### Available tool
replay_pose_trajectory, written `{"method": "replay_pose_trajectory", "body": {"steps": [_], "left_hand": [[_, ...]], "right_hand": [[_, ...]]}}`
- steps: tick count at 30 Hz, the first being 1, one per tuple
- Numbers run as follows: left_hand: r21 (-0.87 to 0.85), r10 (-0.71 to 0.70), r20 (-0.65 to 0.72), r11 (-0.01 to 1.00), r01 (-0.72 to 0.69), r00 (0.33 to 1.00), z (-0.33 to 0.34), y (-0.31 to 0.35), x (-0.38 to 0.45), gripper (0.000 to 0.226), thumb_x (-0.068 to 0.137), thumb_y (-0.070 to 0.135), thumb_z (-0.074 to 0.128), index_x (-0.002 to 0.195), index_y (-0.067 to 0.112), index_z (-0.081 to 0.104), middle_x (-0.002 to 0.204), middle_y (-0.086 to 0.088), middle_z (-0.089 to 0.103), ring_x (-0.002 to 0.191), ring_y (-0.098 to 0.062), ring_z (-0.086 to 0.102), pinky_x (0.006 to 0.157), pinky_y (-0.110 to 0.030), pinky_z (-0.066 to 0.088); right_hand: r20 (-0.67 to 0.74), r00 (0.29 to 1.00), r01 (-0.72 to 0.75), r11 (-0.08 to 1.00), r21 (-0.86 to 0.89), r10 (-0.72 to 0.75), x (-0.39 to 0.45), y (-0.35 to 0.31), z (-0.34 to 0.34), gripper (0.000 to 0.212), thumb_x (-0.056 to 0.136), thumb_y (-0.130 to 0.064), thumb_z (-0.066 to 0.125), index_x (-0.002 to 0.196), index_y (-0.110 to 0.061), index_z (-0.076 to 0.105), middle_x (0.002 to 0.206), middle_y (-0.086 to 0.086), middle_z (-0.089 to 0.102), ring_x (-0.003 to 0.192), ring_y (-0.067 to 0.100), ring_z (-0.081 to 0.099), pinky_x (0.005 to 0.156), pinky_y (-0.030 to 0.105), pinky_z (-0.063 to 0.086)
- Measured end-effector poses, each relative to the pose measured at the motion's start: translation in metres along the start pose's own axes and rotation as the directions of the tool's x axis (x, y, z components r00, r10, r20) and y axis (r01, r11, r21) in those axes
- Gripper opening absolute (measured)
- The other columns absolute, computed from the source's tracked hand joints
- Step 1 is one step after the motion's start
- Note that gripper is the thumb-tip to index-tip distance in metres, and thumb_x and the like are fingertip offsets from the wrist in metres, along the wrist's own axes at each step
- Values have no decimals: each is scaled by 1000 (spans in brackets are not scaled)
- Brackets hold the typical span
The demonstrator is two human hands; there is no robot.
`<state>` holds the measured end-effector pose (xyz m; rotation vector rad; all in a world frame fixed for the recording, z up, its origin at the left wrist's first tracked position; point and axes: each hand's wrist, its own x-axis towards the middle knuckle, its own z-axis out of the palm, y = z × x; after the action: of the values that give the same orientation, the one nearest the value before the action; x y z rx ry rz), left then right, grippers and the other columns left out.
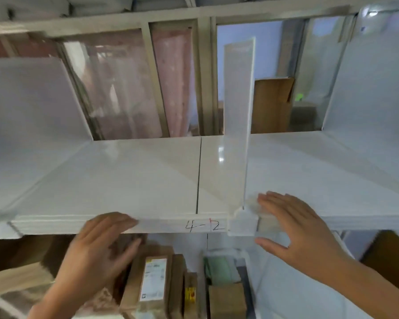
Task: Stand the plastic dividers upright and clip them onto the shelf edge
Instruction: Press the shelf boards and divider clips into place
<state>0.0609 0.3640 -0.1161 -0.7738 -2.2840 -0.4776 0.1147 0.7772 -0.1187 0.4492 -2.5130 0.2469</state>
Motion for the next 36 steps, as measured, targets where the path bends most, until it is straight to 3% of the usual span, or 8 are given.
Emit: {"method": "replay_pose_trajectory", "body": {"steps": [3, 5, 10, 13, 18, 22, 33, 36], "left_hand": [[109, -158, 170, 984, 141, 973, -29, -64, 14, 64, 79, 69, 60, 129, 29, 67, 128, 9, 65, 121, -19, 59, 105, -37, 41], [189, -195, 303, 972, 142, 933, -36, -97, 23, 77, 76, 83, 53, 139, 38, 56, 140, 15, 58, 127, -16, 56, 107, -43, 44], [133, -79, 468, 991, 18, 880, -30, -132, 41, 87, 73, 91, 49, 150, 55, 33, 156, 27, 34, 143, -10, 40, 114, -39, 33], [93, -35, 460, 996, -8, 887, -28, -134, 41, 87, 73, 92, 47, 151, 58, 29, 160, 28, 28, 149, -7, 29, 119, -41, 30], [80, -30, 451, 997, -7, 892, -26, -133, 42, 88, 73, 93, 47, 150, 54, 35, 158, 26, 33, 147, -7, 33, 118, -40, 32], [106, -36, 466, 994, -16, 884, -26, -131, 43, 88, 72, 94, 46, 150, 54, 34, 159, 25, 33, 148, -7, 33, 118, -38, 31], [157, -53, 472, 987, -25, 880, -25, -128, 41, 89, 76, 94, 39, 153, 52, 28, 162, 24, 27, 151, -8, 27, 121, -41, 28], [159, -54, 479, 987, -27, 876, -24, -129, 40, 89, 76, 94, 38, 154, 52, 26, 163, 24, 25, 152, -8, 24, 122, -42, 26]], "right_hand": [[71, 996, -52, 991, -127, 61, 14, -7, 10, 76, 86, -73, 47, 145, -25, 48, 150, -12, 46, 140, 6, 38, 118, 34, 24], [56, 995, -74, 988, -132, 82, 18, -13, 12, 71, 87, -71, 47, 140, -25, 54, 148, -13, 46, 139, 5, 40, 117, 34, 28], [26, 998, -58, 988, -146, 62, 26, -19, 13, 65, 85, -62, 55, 125, -12, 69, 136, -5, 57, 125, 10, 56, 110, 34, 36], [23, 998, -55, 987, -154, 59, 27, -18, 14, 64, 83, -60, 57, 121, -10, 71, 129, 3, 67, 122, 11, 57, 110, 30, 35], [38, 998, -39, 992, -124, 44, 29, -16, 16, 64, 82, -58, 58, 119, -8, 71, 126, -1, 66, 120, 10, 53, 115, 19, 26], [51, 998, -31, 994, -102, 36, 29, -14, 17, 62, 83, -58, 61, 120, -10, 71, 125, 1, 69, 119, 10, 55, 113, 24, 33], [9, 1000, -2, 995, -104, 3, 35, -26, 23, 61, 82, -56, 62, 117, -7, 72, 124, 1, 69, 118, 9, 55, 112, 17, 29], [21, 1000, 8, 996, -94, -7, 37, -30, 25, 61, 83, -55, 63, 118, -7, 71, 125, 0, 68, 118, 9, 56, 111, 21, 34]]}}
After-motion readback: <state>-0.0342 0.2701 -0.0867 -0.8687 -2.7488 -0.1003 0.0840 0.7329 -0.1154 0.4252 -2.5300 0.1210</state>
